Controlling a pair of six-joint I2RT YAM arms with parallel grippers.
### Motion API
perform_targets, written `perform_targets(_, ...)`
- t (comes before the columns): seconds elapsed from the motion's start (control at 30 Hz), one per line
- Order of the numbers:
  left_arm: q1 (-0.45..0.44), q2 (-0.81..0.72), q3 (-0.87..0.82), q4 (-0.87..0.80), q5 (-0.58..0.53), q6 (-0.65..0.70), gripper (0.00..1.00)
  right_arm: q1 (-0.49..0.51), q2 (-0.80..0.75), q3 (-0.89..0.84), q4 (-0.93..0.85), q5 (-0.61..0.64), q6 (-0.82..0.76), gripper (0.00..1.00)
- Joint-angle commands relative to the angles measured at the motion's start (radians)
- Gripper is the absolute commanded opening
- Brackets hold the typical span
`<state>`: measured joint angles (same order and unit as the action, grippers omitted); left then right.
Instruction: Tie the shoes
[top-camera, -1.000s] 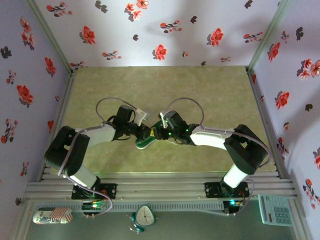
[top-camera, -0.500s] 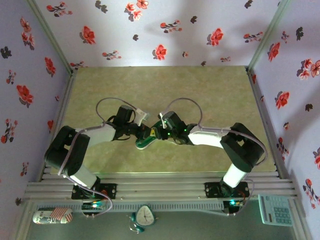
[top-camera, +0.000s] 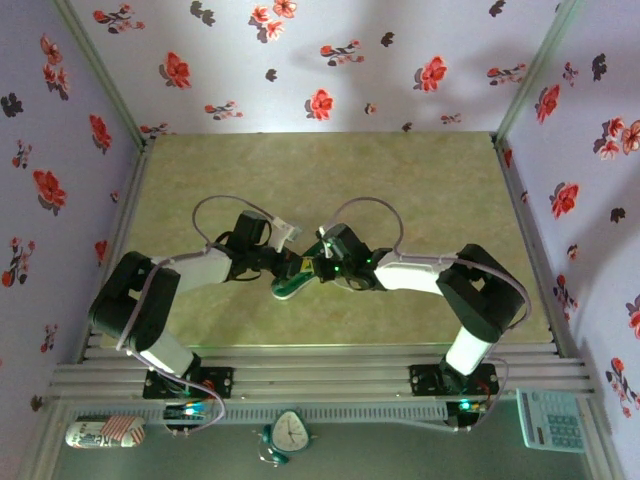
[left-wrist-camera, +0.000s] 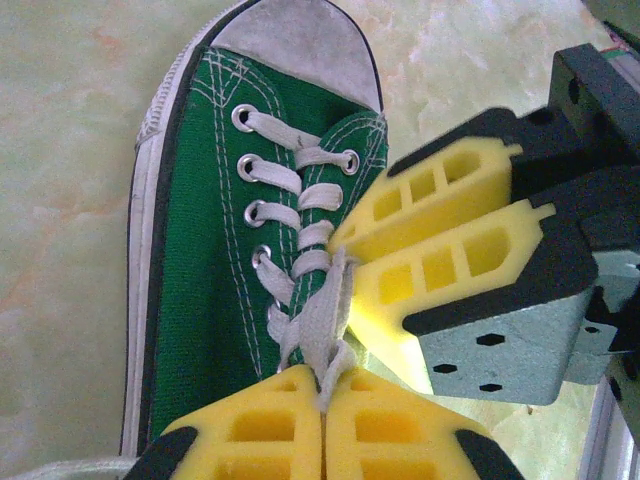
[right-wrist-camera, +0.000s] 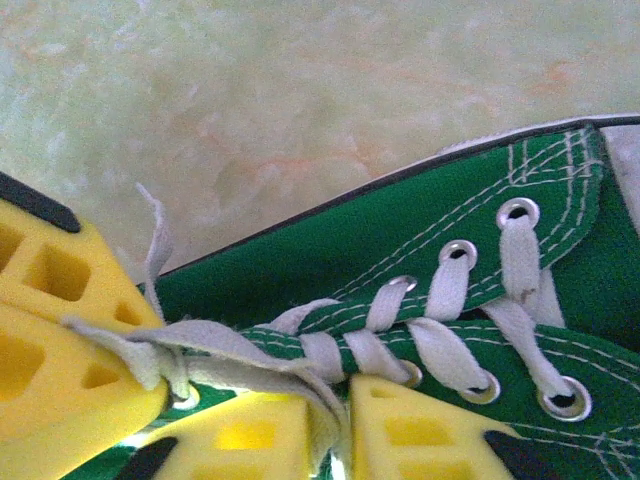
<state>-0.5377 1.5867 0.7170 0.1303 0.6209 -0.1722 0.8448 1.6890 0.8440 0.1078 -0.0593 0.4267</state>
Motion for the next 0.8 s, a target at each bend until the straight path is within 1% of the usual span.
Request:
perform_targets(0.0,-0.018,0.001,0.007,0.068,0.036,-0.015,0.00,0.011,-0.008,0.006,0.023,-0.036,0.027,0.12)
perform_targets(0.13,-0.018,-0.008,-0.004,0.078,0.037,-0.025,0.00,0.000,-0.031,-0.006,0.047,-0.090,0.057,0.05)
perform_targets(0.23,-0.018,-0.017,-0.018,0.093,0.038,-0.034,0.00,-0.034,-0.035,-0.040,0.150,-0.225,0.116,0.02)
perform_targets(0.3,-0.018,-0.026,-0.029,0.099,0.041,-0.041,0.00,-0.068,-0.022,-0.068,0.255,-0.342,0.176,0.01)
perform_targets(0.43,-0.018,-0.051,-0.050,0.106,0.040,-0.049,0.00,-0.126,0.028,-0.124,0.511,-0.512,0.333,0.01)
perform_targets(0.6,-0.018,-0.077,-0.077,0.116,0.034,-0.060,0.00,-0.158,0.115,-0.149,0.758,-0.636,0.493,0.00)
perform_targets(0.63,-0.018,-0.080,-0.081,0.117,0.029,-0.060,0.02,-0.161,0.128,-0.154,0.799,-0.648,0.519,0.00)
perform_targets(0.67,-0.018,-0.081,-0.083,0.117,0.024,-0.060,0.06,-0.162,0.142,-0.160,0.844,-0.656,0.544,0.00)
perform_targets(0.77,-0.018,-0.079,-0.086,0.114,0.008,-0.060,0.22,-0.163,0.153,-0.173,0.900,-0.665,0.571,0.00)
